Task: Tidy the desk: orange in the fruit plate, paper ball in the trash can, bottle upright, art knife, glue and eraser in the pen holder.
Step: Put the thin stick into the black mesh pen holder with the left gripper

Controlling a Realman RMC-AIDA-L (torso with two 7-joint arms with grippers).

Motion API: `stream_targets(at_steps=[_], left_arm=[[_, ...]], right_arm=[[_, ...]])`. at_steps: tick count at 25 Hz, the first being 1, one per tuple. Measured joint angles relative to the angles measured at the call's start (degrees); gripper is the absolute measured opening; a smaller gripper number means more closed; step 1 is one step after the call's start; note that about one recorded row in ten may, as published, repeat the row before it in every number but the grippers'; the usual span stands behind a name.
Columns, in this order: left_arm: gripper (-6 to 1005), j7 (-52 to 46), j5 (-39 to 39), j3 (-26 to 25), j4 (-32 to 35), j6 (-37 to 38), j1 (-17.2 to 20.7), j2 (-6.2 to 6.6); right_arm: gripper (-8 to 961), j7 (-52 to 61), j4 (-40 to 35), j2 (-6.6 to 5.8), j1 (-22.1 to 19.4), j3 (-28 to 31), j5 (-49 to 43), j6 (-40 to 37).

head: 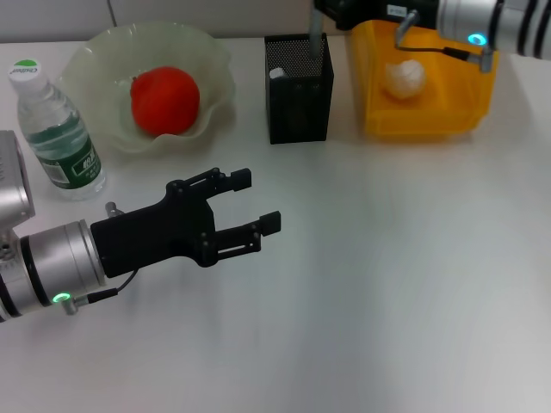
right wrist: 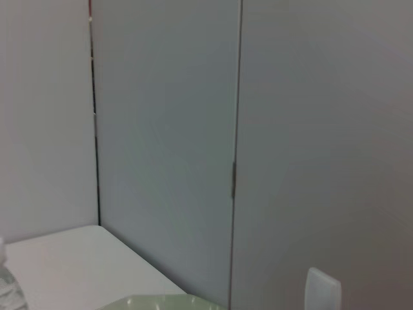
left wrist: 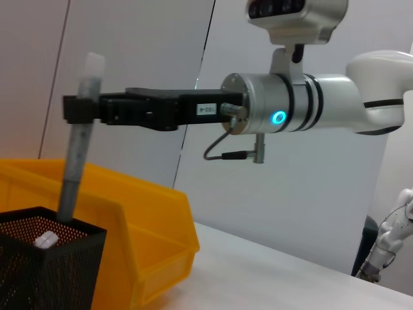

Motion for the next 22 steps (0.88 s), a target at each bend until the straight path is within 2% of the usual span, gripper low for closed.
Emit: stream_targets(at_steps=[8, 20, 22], left_arm=[[802, -0.1, 0.0, -0.1, -0.6, -0.1, 0.1, 0.06], [801, -0.4, 0.0, -0.1, -0.5, -0.1, 0.2, 0.25], [801, -0.4, 0.0, -0.1, -0.5, -0.1, 0.2, 0.25]], right_arm=[[145, -0.1, 5.0, 0.14, 3.3, -0.1, 0.5, 4.3], [149, 1.0, 5.7, 0.19, 2.7, 0.4, 1.0, 3.8], [254, 1.2, 5.6, 0.19, 2.4, 0.3, 1.7, 3.8]])
